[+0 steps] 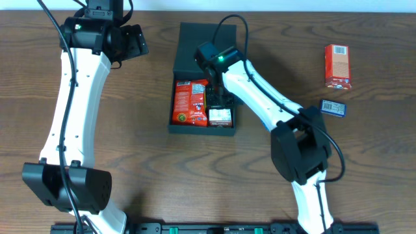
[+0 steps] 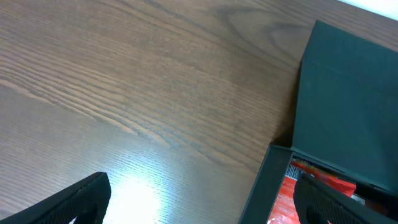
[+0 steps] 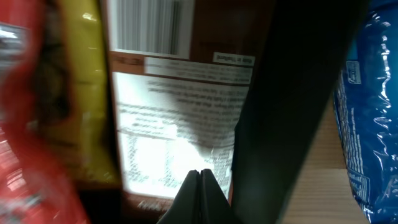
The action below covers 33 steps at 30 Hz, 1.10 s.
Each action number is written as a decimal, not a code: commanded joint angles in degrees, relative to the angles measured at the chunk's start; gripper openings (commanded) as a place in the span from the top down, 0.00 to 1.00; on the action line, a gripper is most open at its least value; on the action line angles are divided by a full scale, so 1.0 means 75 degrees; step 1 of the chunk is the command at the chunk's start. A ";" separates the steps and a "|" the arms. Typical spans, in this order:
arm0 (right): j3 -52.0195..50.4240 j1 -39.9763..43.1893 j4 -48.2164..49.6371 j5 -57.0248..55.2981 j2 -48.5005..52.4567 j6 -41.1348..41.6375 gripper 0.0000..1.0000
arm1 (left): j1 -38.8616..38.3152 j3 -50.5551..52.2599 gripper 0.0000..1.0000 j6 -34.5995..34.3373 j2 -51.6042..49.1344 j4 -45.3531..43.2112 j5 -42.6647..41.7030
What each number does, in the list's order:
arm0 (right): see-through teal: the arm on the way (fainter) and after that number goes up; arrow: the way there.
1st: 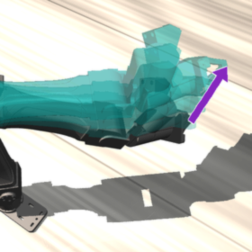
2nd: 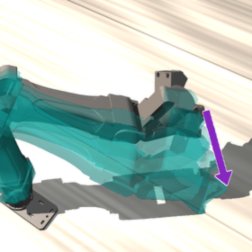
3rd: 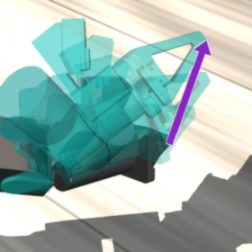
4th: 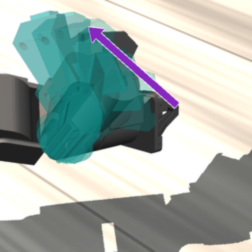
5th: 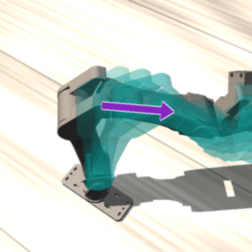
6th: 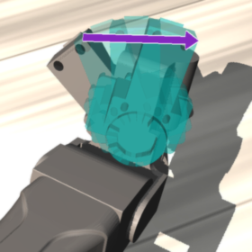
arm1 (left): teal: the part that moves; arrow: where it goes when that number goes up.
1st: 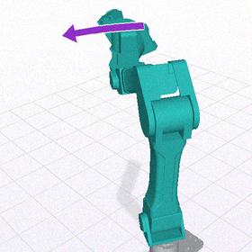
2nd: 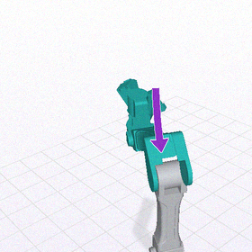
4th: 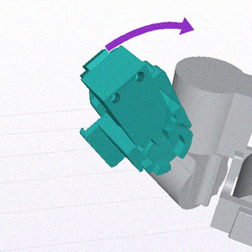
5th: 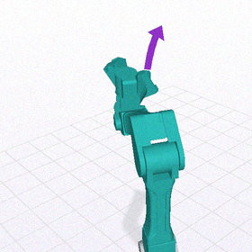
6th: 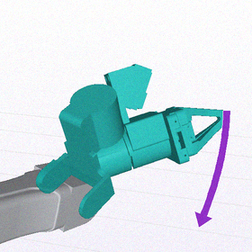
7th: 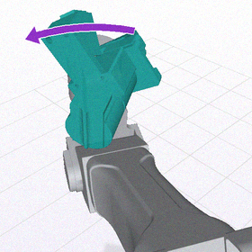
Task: Pack container
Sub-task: 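Lower the brown box into the black box beside the red bag, then release the brown box and raise the right gripper away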
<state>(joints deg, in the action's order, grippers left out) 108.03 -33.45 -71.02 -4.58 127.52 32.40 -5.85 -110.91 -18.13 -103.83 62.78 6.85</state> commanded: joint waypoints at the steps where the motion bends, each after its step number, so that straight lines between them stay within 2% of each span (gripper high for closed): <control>1: -0.0052 0.0073 -0.0087 -0.0274 0.0256 -0.0105 0.99 | -0.0009 0.0038 0.05 0.0052 -0.0058 0.0000 0.0143; 13: 0.0061 0.0271 -0.0061 -0.0361 0.0571 -0.0245 0.99 | -0.0009 0.0038 0.05 0.0052 -0.0058 -0.0006 0.0143; 18: 0.1046 0.0548 -0.0510 -0.0364 0.0067 -0.0306 0.99 | -0.0009 0.0038 0.05 0.0052 -0.0058 -0.0015 0.0146; 22: 0.1929 0.0947 -0.0248 -0.0501 -0.0612 -0.1055 0.97 | -0.0009 0.0038 0.05 0.0052 -0.0058 -0.0055 0.0143; 24: 0.2139 0.1317 -0.0128 -0.0880 -0.0901 -0.1201 0.83 | -0.0009 0.0038 0.05 0.0052 -0.0058 -0.0087 0.0143; 25: 0.2151 0.1629 -0.0032 -0.1116 -0.1046 -0.1300 0.57 | -0.0009 0.0038 0.05 0.0052 -0.0058 -0.0090 0.0143; 26: 0.2151 0.1903 0.0070 -0.1195 -0.1090 -0.1472 0.23 | -0.0009 0.0038 0.05 0.0052 -0.0058 -0.0087 0.0143; 28: 0.2139 0.2512 0.0254 -0.1201 -0.1087 -0.2113 0.01 | -0.0009 0.0038 0.05 0.0052 -0.0058 -0.0090 0.0143; 33: 0.1990 0.4001 0.0877 -0.1224 -0.0755 -0.2859 0.01 | -0.0012 0.0038 0.05 0.0052 -0.0058 -0.0090 0.0140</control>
<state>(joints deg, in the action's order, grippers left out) 123.98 -7.33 -64.99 -11.92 119.26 16.08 -5.85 -110.91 -18.13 -103.83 62.22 6.85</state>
